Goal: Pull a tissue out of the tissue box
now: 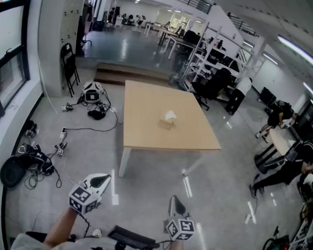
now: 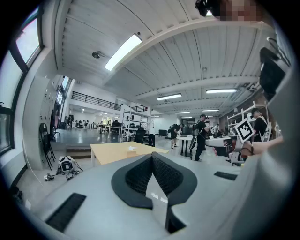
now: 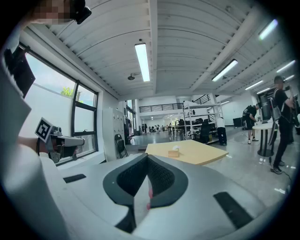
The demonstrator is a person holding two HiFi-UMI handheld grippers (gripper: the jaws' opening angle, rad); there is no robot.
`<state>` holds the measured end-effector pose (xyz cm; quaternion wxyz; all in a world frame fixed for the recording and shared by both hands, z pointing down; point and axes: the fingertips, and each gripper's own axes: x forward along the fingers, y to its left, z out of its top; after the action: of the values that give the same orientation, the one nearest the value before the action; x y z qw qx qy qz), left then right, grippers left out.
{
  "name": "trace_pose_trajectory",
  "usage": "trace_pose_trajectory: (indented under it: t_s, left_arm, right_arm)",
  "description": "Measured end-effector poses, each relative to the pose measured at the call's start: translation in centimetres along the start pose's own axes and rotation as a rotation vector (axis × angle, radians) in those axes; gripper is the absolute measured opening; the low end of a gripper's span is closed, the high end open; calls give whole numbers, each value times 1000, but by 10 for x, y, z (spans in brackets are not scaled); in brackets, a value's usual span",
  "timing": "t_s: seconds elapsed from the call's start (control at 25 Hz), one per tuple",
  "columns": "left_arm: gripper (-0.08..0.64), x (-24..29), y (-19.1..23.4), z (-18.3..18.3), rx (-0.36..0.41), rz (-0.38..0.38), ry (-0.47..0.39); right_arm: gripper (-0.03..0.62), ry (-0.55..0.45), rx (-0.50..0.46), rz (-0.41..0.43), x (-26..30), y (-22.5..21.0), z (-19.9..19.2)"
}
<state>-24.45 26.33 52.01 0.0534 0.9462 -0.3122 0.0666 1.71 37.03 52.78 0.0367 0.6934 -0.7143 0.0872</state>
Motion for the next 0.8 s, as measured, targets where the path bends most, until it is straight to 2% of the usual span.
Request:
trace_pose_trajectory:
  t_s: [0.16, 0.36, 0.56, 0.72, 0.8]
  left_arm:
    - [6, 5, -1, 5, -4, -2, -27]
    - [6, 13, -3, 5, -2, -7, -20]
    - [6, 18, -4, 8, -2, 11, -24]
    - [6, 21, -16, 7, 42, 19, -12]
    - [6, 22, -23, 8, 40, 12, -20]
  right_arm:
    - [0, -10, -1, 5, 2, -2, 7]
    - [2, -34, 46, 26, 2, -9, 8]
    - [2, -9, 3, -13, -3, -16, 3]
    - [2, -11, 18, 27, -9, -15, 1]
    - [2, -14, 16, 28, -13, -18, 0]
